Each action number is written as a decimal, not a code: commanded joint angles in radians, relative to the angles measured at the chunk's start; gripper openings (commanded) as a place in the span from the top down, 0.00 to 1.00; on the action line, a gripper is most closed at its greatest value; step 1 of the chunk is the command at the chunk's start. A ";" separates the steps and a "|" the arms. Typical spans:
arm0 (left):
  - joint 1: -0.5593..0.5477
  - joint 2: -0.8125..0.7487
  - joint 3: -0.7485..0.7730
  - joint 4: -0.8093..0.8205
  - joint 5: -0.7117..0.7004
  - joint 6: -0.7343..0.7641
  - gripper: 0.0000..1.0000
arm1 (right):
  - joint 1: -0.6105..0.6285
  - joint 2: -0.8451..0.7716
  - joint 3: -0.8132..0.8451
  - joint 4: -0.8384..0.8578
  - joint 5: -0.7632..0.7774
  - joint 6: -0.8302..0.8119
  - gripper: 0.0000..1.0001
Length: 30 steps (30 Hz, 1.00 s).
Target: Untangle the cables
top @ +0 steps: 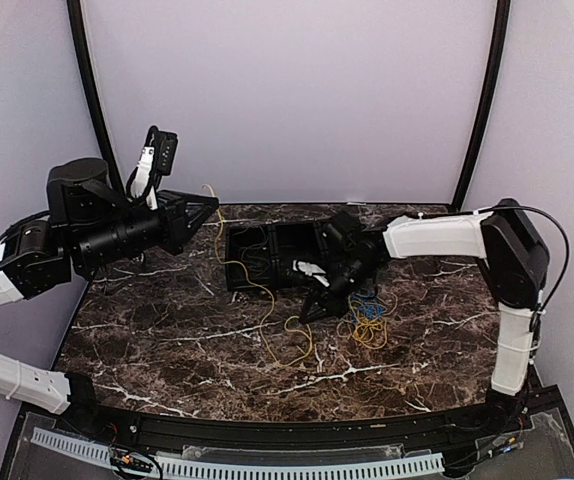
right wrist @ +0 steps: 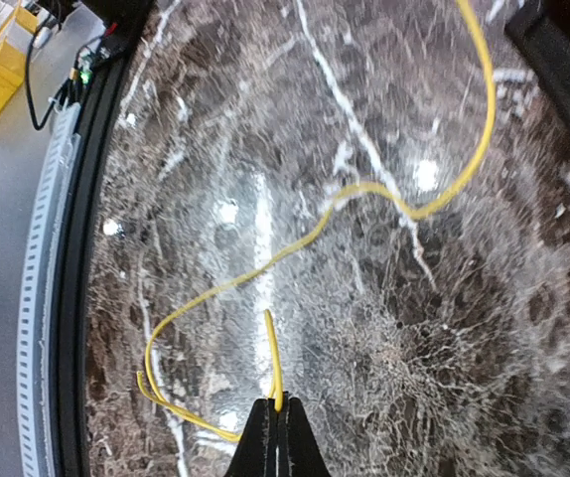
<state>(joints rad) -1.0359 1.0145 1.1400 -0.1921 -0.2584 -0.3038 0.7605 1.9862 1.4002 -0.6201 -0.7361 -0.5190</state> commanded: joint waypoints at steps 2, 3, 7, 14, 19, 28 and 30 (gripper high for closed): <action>0.002 0.048 -0.071 0.009 -0.024 -0.029 1.00 | 0.001 -0.245 0.032 -0.017 0.047 -0.011 1.00; 0.003 0.056 -0.078 0.016 -0.020 -0.032 1.00 | -0.006 -0.273 0.041 -0.014 0.058 -0.009 1.00; 0.006 0.106 -0.117 0.033 -0.026 -0.047 1.00 | -0.074 -0.345 0.084 0.004 0.055 0.028 1.00; 0.076 0.095 -0.173 -0.254 -0.214 -0.077 1.00 | -0.247 -0.383 0.185 -0.036 0.178 -0.042 1.00; 0.187 -0.023 -0.158 -0.486 -0.395 -0.121 1.00 | -0.345 -0.378 0.200 -0.018 0.426 -0.128 1.00; 0.288 -0.090 -0.009 -0.715 -0.673 -0.129 1.00 | -0.393 -0.332 0.169 0.085 0.646 -0.176 1.00; 0.289 -0.083 0.029 -0.760 -0.735 -0.158 1.00 | -0.400 -0.314 0.152 0.112 0.679 -0.177 1.00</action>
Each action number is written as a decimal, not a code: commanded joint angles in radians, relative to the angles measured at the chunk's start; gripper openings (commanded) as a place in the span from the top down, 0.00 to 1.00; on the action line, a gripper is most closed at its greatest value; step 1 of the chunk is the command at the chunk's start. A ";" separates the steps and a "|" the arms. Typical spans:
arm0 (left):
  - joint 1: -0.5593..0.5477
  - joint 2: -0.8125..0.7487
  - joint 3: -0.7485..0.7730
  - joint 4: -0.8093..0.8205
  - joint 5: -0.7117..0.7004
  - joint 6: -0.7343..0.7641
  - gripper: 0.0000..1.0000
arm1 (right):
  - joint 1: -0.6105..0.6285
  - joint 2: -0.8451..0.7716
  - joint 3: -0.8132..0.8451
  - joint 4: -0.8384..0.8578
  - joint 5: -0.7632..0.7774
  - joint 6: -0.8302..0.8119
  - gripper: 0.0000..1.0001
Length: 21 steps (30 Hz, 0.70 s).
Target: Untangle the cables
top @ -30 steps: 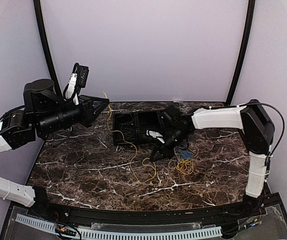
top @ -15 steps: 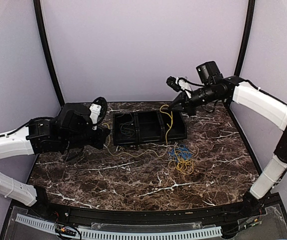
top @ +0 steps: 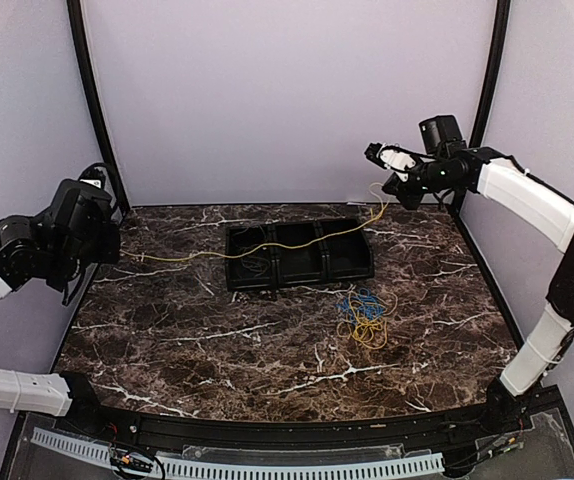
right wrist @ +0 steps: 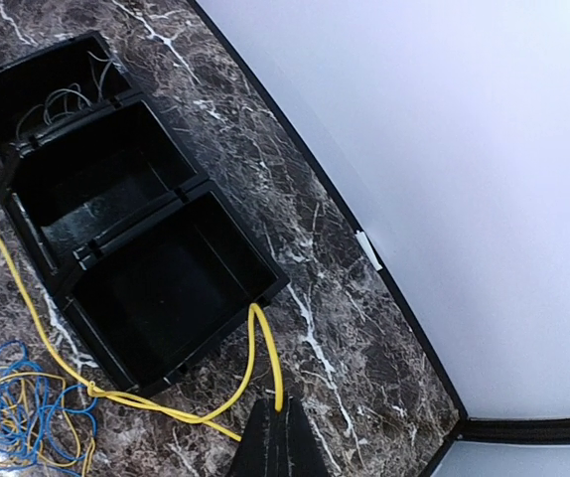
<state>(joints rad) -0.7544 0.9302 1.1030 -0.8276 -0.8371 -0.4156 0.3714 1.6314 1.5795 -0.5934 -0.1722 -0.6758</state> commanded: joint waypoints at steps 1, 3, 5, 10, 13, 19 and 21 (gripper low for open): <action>0.008 0.004 0.100 -0.171 -0.215 -0.059 1.00 | -0.015 0.049 -0.037 0.099 0.135 -0.022 1.00; 0.009 0.003 0.152 -0.237 -0.287 -0.085 1.00 | -0.031 0.062 -0.048 0.118 0.162 -0.017 1.00; 0.010 -0.013 0.196 -0.267 -0.330 -0.084 1.00 | -0.052 0.069 -0.051 0.142 0.169 0.009 1.00; 0.010 -0.052 0.232 -0.229 -0.285 -0.044 1.00 | -0.095 0.088 -0.029 0.167 0.156 0.106 1.00; 0.011 -0.059 0.178 -0.082 -0.151 0.060 1.00 | -0.094 0.096 -0.008 0.159 0.046 0.152 1.00; 0.010 0.060 0.117 0.301 0.194 0.185 1.00 | -0.077 0.168 0.111 0.119 -0.200 0.253 1.00; 0.010 0.136 0.159 0.377 0.258 0.206 1.00 | -0.059 0.191 0.137 0.116 -0.251 0.282 1.00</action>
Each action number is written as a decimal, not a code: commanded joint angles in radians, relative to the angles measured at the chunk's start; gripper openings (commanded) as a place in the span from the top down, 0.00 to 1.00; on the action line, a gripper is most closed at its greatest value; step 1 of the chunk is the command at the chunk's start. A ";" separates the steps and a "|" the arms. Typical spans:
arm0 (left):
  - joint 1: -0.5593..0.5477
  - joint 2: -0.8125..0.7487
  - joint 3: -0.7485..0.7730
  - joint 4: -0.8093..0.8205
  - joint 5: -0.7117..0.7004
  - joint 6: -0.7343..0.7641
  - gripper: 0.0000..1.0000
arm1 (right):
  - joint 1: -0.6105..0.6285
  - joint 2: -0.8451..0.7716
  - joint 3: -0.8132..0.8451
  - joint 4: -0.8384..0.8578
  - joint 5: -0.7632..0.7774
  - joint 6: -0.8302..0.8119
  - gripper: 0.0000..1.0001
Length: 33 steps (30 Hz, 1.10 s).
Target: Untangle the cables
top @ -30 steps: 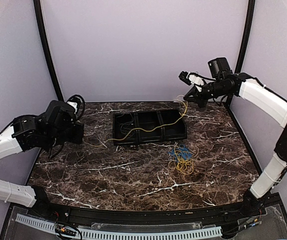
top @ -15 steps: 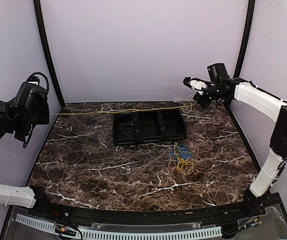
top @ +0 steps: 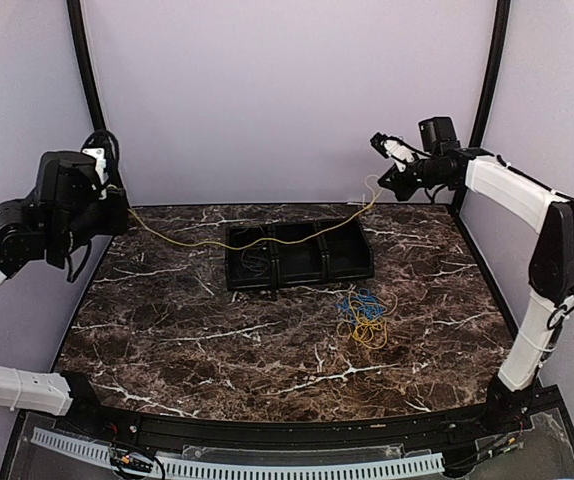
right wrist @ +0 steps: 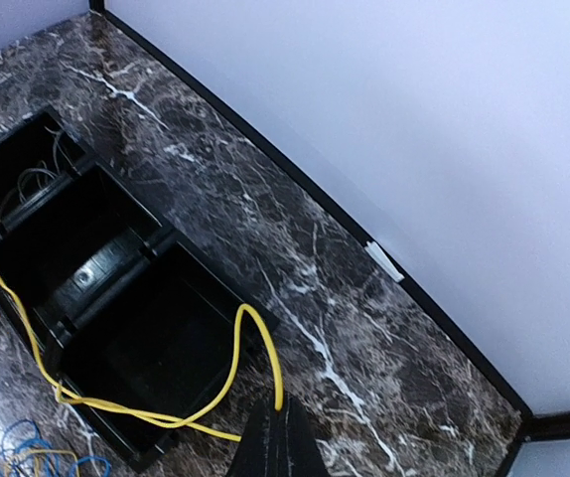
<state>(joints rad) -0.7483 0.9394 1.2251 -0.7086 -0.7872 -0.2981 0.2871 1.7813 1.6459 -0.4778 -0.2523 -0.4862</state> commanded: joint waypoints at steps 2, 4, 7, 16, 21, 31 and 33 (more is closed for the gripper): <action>0.004 0.193 0.090 0.318 0.255 0.108 1.00 | 0.049 0.064 0.090 0.000 -0.209 0.115 1.00; 0.004 0.246 0.142 0.386 0.313 0.126 1.00 | 0.078 0.085 0.104 0.006 -0.249 0.135 1.00; 0.005 0.306 0.199 0.457 0.385 0.141 1.00 | 0.111 0.110 0.101 0.035 -0.296 0.174 1.00; 0.004 0.450 0.283 0.719 0.620 0.064 1.00 | 0.190 0.284 0.204 0.079 -0.323 0.256 1.00; 0.005 0.565 0.290 0.877 0.661 0.022 1.00 | 0.197 0.421 0.322 0.069 -0.336 0.307 1.00; 0.004 0.794 0.364 0.985 0.831 -0.105 1.00 | 0.192 0.479 0.346 -0.034 -0.362 0.293 0.75; 0.004 0.802 0.343 0.988 0.840 -0.122 1.00 | 0.171 0.412 0.281 -0.033 -0.371 0.283 0.69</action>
<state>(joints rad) -0.7483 1.7580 1.5478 0.2001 -0.0185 -0.3607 0.4812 2.2955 1.9766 -0.4953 -0.5934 -0.1860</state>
